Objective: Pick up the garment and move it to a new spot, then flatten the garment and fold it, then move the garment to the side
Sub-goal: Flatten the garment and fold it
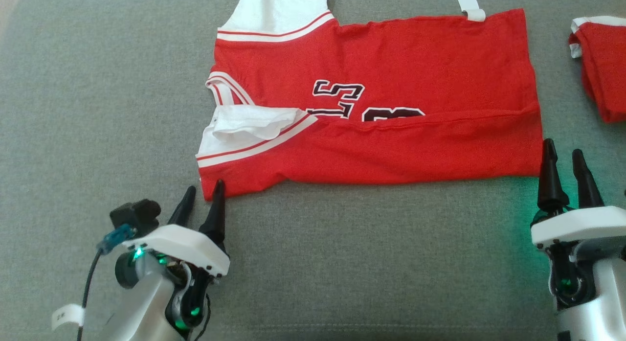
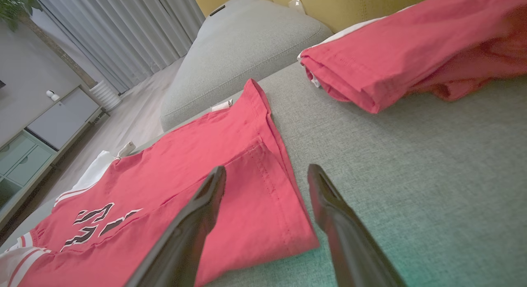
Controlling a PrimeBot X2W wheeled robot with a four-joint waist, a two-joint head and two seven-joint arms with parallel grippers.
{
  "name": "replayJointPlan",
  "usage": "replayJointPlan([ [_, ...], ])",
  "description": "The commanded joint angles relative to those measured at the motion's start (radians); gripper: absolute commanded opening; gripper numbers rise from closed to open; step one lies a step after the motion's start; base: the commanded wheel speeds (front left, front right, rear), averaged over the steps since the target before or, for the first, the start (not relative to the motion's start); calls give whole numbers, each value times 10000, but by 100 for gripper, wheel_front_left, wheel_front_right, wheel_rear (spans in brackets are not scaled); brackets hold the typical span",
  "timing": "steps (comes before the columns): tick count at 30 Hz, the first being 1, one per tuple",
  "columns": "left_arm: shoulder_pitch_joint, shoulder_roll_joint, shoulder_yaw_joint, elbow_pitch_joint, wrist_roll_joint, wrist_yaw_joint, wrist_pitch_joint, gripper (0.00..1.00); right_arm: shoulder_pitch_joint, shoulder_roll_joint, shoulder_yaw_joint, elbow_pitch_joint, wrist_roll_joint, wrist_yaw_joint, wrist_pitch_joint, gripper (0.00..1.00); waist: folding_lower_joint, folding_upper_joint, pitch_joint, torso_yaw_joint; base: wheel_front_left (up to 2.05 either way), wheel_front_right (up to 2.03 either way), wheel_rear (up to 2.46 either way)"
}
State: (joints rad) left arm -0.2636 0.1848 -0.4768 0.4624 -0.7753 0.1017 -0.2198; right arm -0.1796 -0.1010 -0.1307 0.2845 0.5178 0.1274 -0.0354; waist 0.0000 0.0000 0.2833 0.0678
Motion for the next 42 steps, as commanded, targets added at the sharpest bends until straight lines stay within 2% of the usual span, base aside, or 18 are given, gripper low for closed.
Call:
replayJointPlan([
  [1, -204, 188, 221, 26, 100, 68, 98, 100, -253, -134, 240, -255, 14, 33, -113, 100, 0, 0, -15, 6, 0, 0, 0],
  [2, -228, 176, 173, 154, 105, 85, 192, 90, -247, -141, 241, -238, 13, 33, -111, 100, 0, 0, -31, 12, 0, 0, 0],
  [4, -262, 155, 40, 350, 93, 21, 419, 45, -232, -159, 240, -211, 17, 33, -104, 100, 0, 0, -72, 28, 0, 0, 0],
  [5, -274, 143, -18, 410, 81, -29, 502, 41, -228, -174, 236, -201, 16, 33, -90, 100, 0, 0, -93, 42, 0, 0, 0],
  [6, -287, 144, -94, 450, 92, -98, 573, 27, -233, -197, 249, -194, 6, 33, -65, 100, 0, 0, -115, 54, 0, 0, 0],
  [7, -298, 165, -210, 471, 140, -202, 641, 0, -244, -227, 278, -175, -16, 33, -23, 100, 0, 0, -138, 65, 0, 0, 0],
  [10, -341, 243, -525, 445, 352, -462, 669, 0, -327, -347, 325, 11, -215, 33, 174, 100, 0, 0, -198, 125, 0, 0, 0],
  [17, -457, 401, -690, 326, 869, -394, 102, 0, -872, -419, -9, 1153, -1425, 33, 827, 100, 0, 0, -410, 319, 0, 0, 0],
  [24, -490, 564, -661, 221, 925, -499, -52, 0, -1134, -280, -351, 2162, -1870, 33, 1906, 100, 0, 0, -597, 504, 0, 0, 0],
  [25, -504, 594, -661, 209, 927, -511, -53, 0, -1085, -252, -430, 2130, -1922, 33, 1975, 96, 0, 0, -605, 522, 0, 0, 0],
  [26, -524, 628, -654, 192, 937, -510, -60, 0, -1022, -230, -491, 2056, -1959, 33, 2020, 80, 0, 0, -611, 536, 0, 0, 0],
  [27, -540, 660, -651, 177, 939, -517, -60, 0, -945, -223, -561, 1949, -2001, 33, 2030, 48, 0, 0, -614, 545, 0, 0, 0],
  [28, -540, 660, -651, 177, 939, -517, -60, 0, -945, -223, -561, 1949, -2001, 33, 2030, 48, 0, 0, -614, 545, 0, 0, 0],
  [29, -551, 718, -670, 126, 931, -560, -26, 0, -747, -216, -632, 1661, -2039, 33, 2048, 0, 0, 0, -628, 556, 0, 0, 0],
  [35, -237, 1063, -717, -281, 919, -561, 121, 0, -78, -346, -622, 708, -1877, 33, 2308, 0, 0, 0, -801, 478, 0, 0, 0],
  [42, 760, 1704, -741, -1580, 942, -174, 383, 0, 1004, -634, -664, -479, -1483, 33, 2778, 0, 0, 0, -1105, 388, 0, 0, 0],
])
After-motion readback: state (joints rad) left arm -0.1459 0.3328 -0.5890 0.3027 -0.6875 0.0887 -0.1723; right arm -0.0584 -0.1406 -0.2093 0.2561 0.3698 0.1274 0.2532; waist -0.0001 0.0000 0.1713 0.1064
